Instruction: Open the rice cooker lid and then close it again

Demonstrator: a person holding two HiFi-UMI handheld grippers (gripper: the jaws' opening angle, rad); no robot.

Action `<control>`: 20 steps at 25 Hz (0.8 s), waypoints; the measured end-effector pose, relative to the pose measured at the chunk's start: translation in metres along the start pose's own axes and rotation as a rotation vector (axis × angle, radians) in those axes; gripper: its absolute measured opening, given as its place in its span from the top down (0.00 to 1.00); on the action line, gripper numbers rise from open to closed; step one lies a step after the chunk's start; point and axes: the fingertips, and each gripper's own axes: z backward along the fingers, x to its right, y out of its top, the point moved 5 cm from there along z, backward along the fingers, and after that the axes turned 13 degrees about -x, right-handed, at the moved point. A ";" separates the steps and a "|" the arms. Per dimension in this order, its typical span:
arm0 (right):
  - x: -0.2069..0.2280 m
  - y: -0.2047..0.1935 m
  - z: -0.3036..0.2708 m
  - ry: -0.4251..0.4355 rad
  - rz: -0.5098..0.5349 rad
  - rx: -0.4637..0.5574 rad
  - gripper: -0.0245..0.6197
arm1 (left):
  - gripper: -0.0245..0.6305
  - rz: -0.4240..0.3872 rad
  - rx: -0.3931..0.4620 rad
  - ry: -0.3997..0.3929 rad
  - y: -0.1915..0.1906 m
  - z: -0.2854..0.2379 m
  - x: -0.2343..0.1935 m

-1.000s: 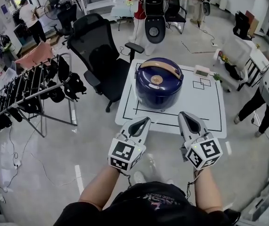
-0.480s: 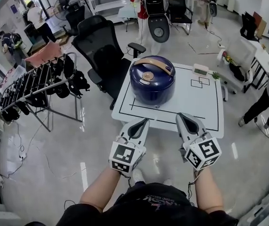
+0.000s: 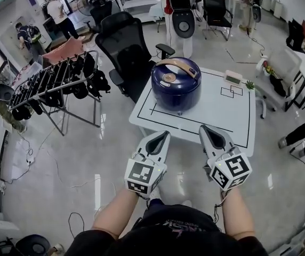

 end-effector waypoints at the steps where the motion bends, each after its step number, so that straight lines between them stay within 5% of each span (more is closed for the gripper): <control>1: 0.001 -0.001 0.002 0.004 0.003 -0.002 0.96 | 0.96 0.002 0.000 0.006 -0.001 0.000 0.003; 20: 0.018 -0.015 0.033 0.040 -0.005 -0.006 0.96 | 0.96 0.003 -0.011 0.044 -0.001 -0.002 0.041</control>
